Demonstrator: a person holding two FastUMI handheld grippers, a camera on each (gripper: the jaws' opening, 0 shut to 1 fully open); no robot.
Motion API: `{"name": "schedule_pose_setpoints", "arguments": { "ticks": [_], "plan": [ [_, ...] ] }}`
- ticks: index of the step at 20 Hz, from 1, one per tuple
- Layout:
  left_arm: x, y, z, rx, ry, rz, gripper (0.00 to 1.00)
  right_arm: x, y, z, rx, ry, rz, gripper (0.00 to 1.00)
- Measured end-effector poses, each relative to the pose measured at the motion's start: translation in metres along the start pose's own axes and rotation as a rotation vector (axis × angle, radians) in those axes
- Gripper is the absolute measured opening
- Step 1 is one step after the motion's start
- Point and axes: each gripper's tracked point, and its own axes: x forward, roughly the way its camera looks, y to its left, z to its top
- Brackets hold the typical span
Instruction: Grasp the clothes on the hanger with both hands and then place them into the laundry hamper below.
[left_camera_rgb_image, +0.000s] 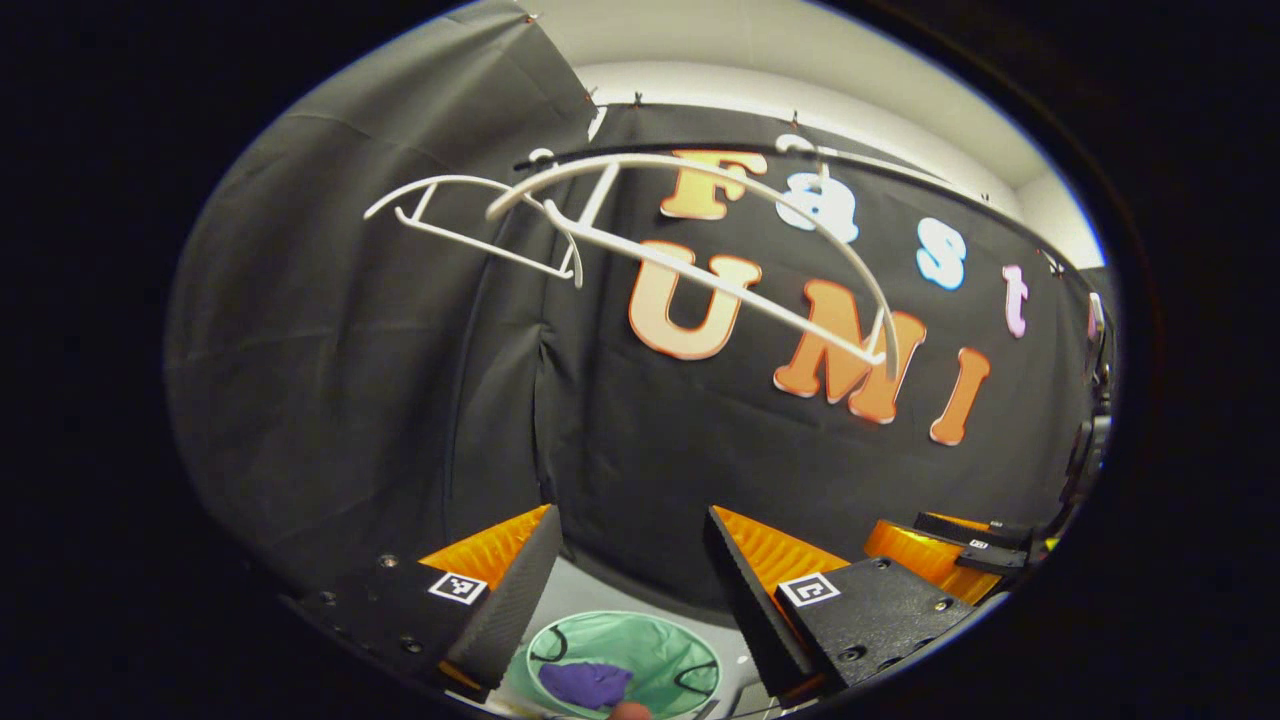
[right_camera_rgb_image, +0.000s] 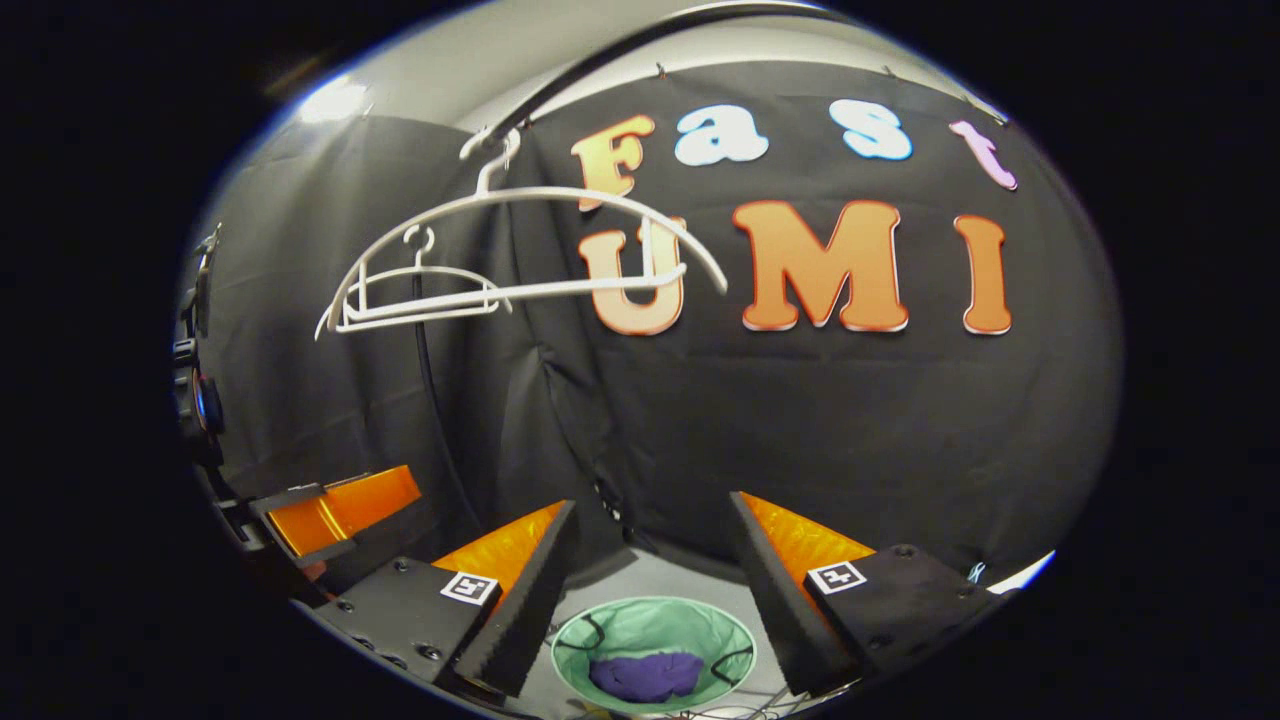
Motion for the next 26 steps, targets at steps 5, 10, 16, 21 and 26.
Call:
{"name": "schedule_pose_setpoints", "arguments": {
  "ticks": [5,10,16,21,26],
  "plan": [
    [-0.030,0.016,0.063,0.062,-0.194,0.131,0.85,-0.017,-0.014,0.048,-0.013,-0.163,-0.034,1.00],
    [-0.066,0.030,0.092,0.068,-0.290,0.174,0.85,-0.030,-0.019,0.065,-0.013,-0.244,-0.049,0.92],
    [-0.074,0.039,0.095,0.063,-0.318,0.208,0.85,-0.051,-0.011,0.084,-0.044,-0.335,-0.052,0.95],
    [-0.083,0.049,0.111,0.092,-0.377,0.258,0.91,-0.051,-0.010,0.083,-0.049,-0.335,-0.057,1.00],
    [-0.086,0.045,0.115,0.127,-0.399,0.256,0.85,-0.046,-0.013,0.077,-0.008,-0.306,-0.046,0.98]
  ]
}}
